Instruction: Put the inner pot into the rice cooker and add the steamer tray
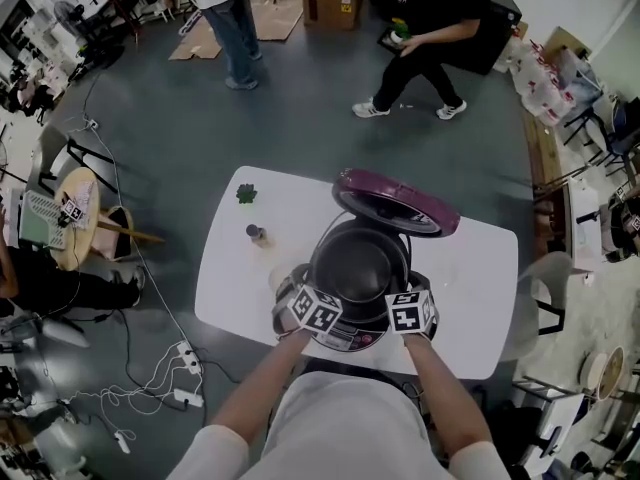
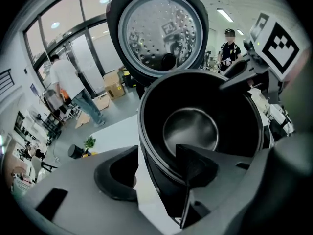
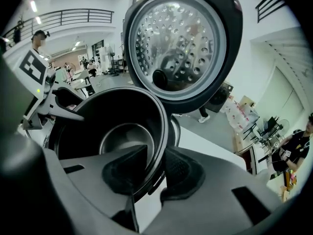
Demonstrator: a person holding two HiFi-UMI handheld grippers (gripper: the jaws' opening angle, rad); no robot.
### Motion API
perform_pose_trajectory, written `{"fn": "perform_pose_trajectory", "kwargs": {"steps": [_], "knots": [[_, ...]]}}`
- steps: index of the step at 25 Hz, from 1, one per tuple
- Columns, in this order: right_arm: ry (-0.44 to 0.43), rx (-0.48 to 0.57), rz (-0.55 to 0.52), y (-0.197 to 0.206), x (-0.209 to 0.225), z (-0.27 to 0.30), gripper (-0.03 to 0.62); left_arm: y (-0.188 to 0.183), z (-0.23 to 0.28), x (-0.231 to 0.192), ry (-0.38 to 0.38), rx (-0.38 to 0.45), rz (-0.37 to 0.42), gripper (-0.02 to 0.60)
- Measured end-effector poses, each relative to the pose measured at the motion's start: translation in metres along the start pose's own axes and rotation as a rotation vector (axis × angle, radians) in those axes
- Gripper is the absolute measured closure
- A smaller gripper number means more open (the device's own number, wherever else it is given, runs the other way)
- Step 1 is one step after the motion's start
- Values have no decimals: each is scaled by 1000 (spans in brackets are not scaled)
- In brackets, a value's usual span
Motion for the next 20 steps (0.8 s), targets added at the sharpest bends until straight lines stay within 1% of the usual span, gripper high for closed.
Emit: {"fn": "perform_pose_trajectory", "kwargs": {"steps": [2,4,9,12,14,15,18,20], "knots": [[11,-11,-18,0,-1,3,482,1,2,-4,3,2,-20,297],[27,-25,-34,0,-1,6,478,0,4,-7,11,1,-33,278],[67,-67,-93,0,-6,13,459,0,8,-8,29,-5,-31,276],[75,-92,-128,3,-14,18,408,4,11,-10,33,-18,-18,276],[81,-99,-142,5,-17,20,395,6,13,-13,44,-13,-29,232],[87,-97,-150,5,-19,20,393,6,13,-15,51,-9,-36,222],[100,-85,-154,6,-23,16,366,7,11,-15,70,-3,-39,202],[106,-70,-151,5,-24,11,365,6,6,-15,89,14,-42,213]]}}
Point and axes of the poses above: the fingertips, and each gripper's own axes: z forward along the fingers, x to its right, y out of its underside, the point moved 8 cm from there along -z, backward along the fingers, and after that the axes turned 13 degrees about -z, right-handed, at the moved point
